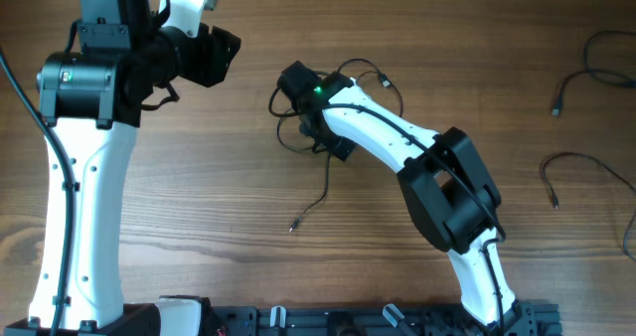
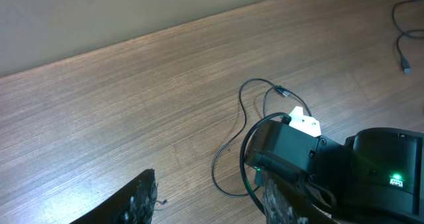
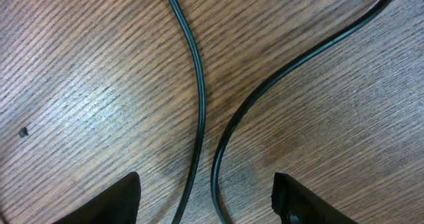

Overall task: Untangle cables
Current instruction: 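Lift the grasped cable loop up with the right gripper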

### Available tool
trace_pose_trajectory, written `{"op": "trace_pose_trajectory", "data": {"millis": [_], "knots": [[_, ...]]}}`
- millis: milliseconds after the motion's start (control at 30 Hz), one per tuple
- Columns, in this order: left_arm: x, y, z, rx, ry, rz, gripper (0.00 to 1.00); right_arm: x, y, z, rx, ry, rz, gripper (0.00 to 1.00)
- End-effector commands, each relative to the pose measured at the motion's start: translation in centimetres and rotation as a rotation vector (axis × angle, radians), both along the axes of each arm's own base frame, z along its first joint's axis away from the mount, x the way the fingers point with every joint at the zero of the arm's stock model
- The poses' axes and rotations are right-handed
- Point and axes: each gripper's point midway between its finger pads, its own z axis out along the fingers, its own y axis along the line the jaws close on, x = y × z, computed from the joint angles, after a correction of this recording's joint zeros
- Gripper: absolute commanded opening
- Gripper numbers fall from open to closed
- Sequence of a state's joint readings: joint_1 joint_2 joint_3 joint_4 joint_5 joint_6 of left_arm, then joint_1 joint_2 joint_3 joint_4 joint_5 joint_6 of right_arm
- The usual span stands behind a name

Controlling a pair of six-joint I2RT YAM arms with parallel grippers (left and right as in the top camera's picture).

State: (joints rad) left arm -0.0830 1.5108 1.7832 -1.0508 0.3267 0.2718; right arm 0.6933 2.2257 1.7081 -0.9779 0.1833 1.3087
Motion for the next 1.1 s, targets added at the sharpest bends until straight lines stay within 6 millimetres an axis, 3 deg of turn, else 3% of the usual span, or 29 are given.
{"op": "trace_pose_trajectory", "data": {"millis": [0, 733, 833, 933, 1067], "knots": [[-0.26, 0.25, 0.48, 0.012, -0.018, -0.001, 0.53, -0.28, -0.12, -1.45, -0.021, 0.021, 0.0, 0.66], [-0.74, 0.31, 1.1, 0.012, -0.033, 0.0, 0.53, -0.27, -0.17, -1.8, -0.025, 0.025, 0.0, 0.66], [-0.88, 0.42, 1.2, 0.028, -0.042, -0.008, 0.54, -0.28, -0.18, -1.8, -0.026, 0.025, 0.002, 0.62], [-0.97, 0.42, 1.13, 0.031, -0.038, -0.01, 0.54, -0.35, -0.23, -1.8, -0.027, 0.028, 0.002, 0.52], [-1.04, 0.43, 1.12, 0.031, -0.037, -0.01, 0.54, -0.91, -0.69, -2.25, -0.043, 0.047, 0.002, 0.53]]}}
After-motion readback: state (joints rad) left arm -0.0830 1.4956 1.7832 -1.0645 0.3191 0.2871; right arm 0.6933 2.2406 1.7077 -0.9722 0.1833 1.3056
